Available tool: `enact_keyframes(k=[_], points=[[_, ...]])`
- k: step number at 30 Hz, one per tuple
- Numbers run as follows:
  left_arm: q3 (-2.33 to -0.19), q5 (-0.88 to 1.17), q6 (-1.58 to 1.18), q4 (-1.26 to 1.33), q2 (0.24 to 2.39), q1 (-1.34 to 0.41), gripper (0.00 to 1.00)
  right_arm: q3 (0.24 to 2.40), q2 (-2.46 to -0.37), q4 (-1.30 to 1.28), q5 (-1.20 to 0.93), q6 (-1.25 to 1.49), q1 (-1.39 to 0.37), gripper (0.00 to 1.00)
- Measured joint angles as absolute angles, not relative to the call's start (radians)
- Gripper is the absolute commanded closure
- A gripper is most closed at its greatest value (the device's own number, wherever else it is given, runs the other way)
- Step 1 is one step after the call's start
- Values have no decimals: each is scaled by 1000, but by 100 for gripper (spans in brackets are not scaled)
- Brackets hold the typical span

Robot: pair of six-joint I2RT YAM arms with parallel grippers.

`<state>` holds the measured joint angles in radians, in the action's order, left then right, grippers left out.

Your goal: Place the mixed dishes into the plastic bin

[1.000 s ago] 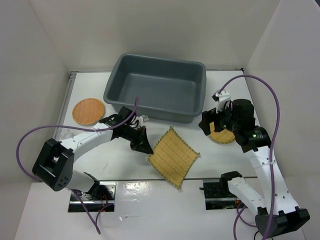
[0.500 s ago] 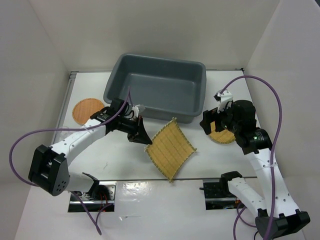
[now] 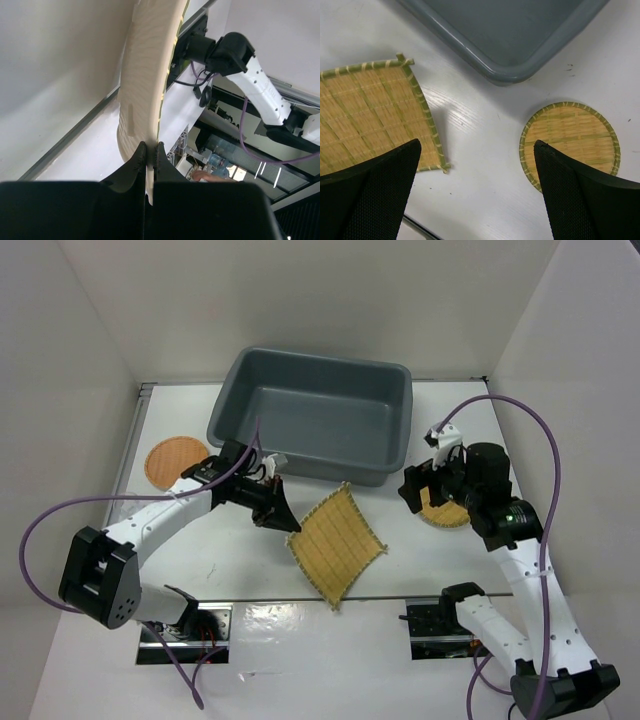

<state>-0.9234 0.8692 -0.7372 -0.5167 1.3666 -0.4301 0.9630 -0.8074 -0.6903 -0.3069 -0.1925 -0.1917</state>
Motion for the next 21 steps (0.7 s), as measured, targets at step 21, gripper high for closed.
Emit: enact_keyframes(k=[21], points=[[-1131,1057,-820,-465,1386,-380,100,898,-669,-561,6,-168,-192,2]])
